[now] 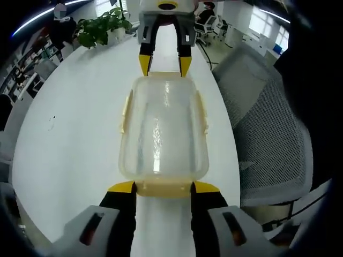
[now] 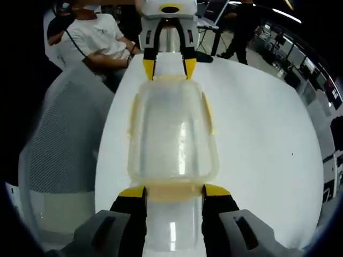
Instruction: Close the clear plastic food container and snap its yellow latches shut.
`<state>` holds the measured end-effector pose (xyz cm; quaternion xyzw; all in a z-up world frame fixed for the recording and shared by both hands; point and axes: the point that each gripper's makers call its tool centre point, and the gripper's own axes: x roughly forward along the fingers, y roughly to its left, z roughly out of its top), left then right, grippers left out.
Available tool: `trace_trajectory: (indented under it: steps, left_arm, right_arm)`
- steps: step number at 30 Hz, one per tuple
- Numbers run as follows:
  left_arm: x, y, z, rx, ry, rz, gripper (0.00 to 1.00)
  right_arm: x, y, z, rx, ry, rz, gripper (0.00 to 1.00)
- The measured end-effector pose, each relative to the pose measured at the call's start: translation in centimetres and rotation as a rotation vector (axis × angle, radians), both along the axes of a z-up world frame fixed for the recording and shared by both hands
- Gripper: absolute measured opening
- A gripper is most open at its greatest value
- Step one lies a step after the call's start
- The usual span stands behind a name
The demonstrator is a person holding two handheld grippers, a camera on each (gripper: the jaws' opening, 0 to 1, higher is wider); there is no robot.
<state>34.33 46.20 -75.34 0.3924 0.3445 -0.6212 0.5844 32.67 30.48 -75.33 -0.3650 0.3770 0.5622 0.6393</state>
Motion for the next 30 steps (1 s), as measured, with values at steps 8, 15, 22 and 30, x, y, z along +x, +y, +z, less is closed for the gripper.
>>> trace_trajectory:
  steps: [8, 15, 22, 30]
  left_arm:
    - [-0.2, -2.3, 0.1, -0.006, -0.003, -0.009, 0.38]
    - [-0.3, -3.8, 0.0, -0.004, 0.006, -0.01, 0.38]
    - [-0.2, -5.3, 0.0, 0.0, 0.008, -0.011, 0.38]
    - [-0.8, -7.0, -0.3, 0.002, 0.018, -0.004, 0.38]
  right_arm:
    - [-0.3, -2.3, -0.2, -0.008, -0.005, -0.01, 0.39]
    - [-0.3, -3.9, -0.1, -0.01, -0.005, -0.012, 0.39]
    - [-0.2, -5.3, -0.2, -0.011, -0.006, -0.016, 0.39]
    - [-0.8, -7.0, -0.3, -0.018, -0.001, -0.009, 0.39]
